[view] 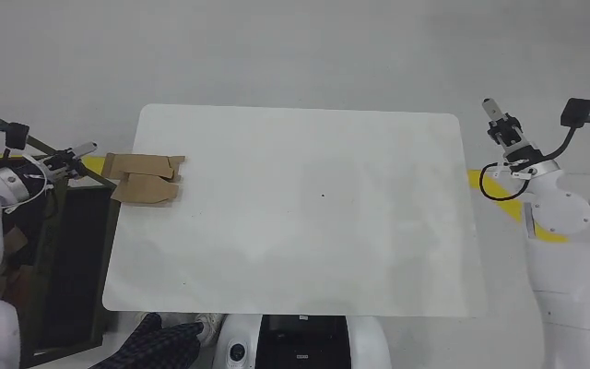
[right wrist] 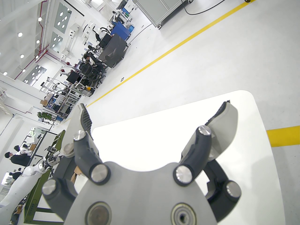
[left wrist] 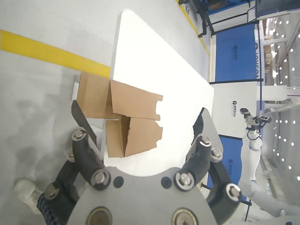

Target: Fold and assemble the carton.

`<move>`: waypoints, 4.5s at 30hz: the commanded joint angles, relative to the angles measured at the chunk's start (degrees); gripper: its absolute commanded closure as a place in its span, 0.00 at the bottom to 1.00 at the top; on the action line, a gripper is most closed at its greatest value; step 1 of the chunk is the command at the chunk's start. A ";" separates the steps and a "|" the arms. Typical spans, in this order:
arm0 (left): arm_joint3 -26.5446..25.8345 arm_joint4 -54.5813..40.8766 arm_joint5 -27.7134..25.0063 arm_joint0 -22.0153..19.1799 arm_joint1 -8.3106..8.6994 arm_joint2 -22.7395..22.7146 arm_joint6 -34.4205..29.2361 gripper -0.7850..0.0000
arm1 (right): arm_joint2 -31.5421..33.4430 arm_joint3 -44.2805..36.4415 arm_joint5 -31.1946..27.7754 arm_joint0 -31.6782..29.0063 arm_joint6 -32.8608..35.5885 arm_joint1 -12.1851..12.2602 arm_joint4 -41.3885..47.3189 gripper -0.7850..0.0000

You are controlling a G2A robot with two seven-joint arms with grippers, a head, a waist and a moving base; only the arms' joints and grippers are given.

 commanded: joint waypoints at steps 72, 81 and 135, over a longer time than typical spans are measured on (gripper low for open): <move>16.99 -3.08 11.14 -13.23 -9.62 13.08 5.13 0.71 | 0.00 0.00 0.00 0.00 0.00 0.00 0.00 0.00; 17.25 -2.98 12.26 -13.83 -10.78 13.88 6.98 0.82 | 0.00 0.00 0.00 0.00 0.00 0.00 0.00 0.00; -7.29 -20.83 14.25 -14.03 -18.22 22.70 -21.71 1.00 | 0.00 0.00 0.00 0.00 0.00 0.00 0.00 0.00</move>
